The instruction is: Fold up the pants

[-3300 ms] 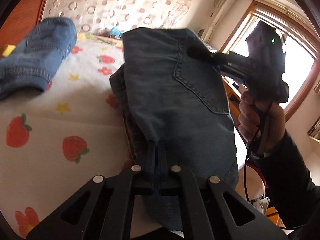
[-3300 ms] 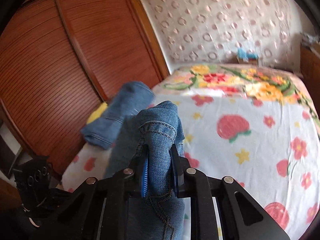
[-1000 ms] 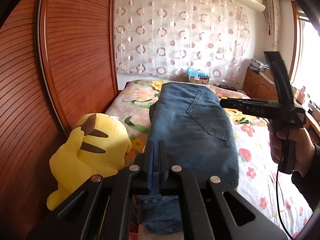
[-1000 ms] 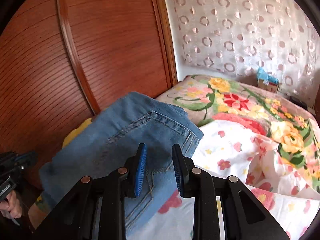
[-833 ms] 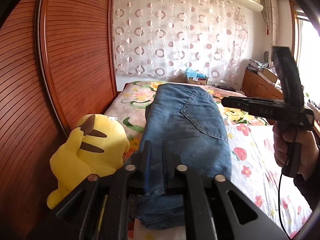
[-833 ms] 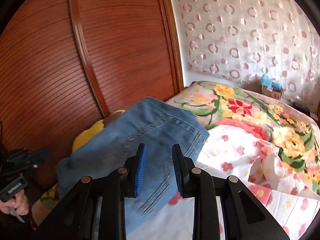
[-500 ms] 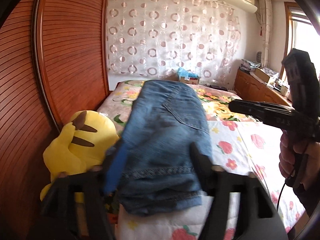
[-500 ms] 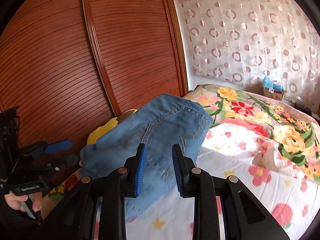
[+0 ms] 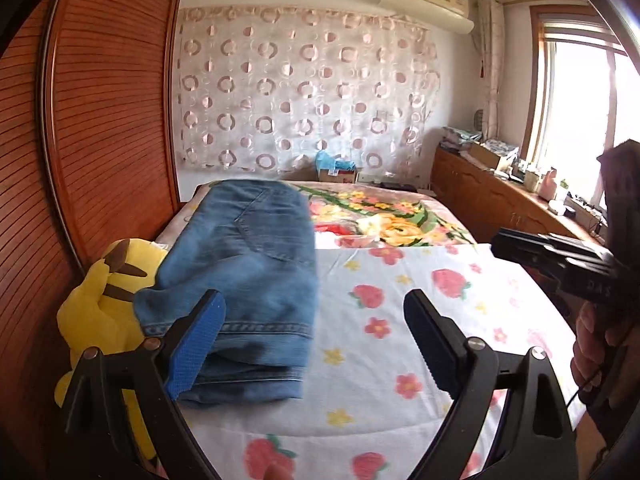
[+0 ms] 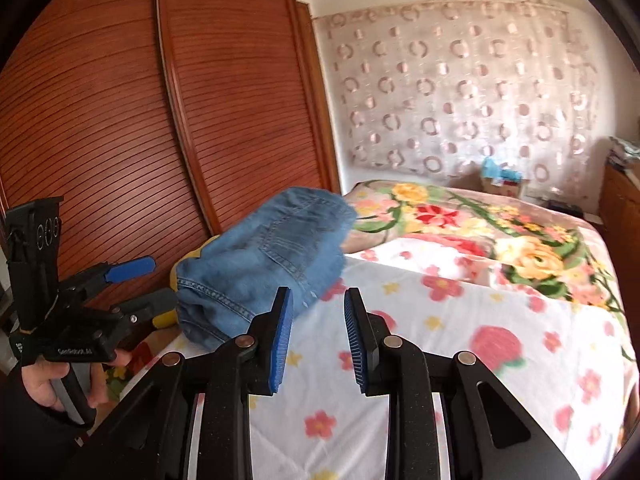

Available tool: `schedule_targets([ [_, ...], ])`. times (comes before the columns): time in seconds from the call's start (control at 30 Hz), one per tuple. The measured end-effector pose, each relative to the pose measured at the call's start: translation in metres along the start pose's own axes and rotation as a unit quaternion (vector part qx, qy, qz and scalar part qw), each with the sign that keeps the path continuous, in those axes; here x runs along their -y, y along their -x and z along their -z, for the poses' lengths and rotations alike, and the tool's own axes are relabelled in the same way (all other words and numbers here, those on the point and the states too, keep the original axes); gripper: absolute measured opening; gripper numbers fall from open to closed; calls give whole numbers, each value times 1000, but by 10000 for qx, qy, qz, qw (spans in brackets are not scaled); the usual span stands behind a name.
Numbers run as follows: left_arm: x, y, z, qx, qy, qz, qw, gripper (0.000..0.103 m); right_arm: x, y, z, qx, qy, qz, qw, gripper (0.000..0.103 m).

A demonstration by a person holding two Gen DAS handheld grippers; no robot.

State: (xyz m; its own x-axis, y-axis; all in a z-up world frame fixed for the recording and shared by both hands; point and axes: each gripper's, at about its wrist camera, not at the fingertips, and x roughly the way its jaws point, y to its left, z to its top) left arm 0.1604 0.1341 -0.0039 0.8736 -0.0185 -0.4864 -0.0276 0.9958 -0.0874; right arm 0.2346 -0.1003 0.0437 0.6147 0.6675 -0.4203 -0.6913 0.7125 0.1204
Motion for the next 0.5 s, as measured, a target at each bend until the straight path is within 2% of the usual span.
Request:
schedule_targets([
  [0.13, 25, 13, -3, 15, -103, 159, 9998, 91, 0, 45, 10, 177, -66, 299, 9994, 40],
  [0.3, 60, 33, -7, 125, -341, 231, 9991, 91, -7, 96, 22, 425, -166, 719, 9964, 62],
  [0.4, 80, 45, -9, 176, -409, 230, 9987, 91, -13, 123, 31, 507, -286, 953, 9937, 67],
  [0.5, 93, 53, -11, 170, -434, 335, 9984, 91, -21, 150, 40, 571, -311, 1232, 9903, 68],
])
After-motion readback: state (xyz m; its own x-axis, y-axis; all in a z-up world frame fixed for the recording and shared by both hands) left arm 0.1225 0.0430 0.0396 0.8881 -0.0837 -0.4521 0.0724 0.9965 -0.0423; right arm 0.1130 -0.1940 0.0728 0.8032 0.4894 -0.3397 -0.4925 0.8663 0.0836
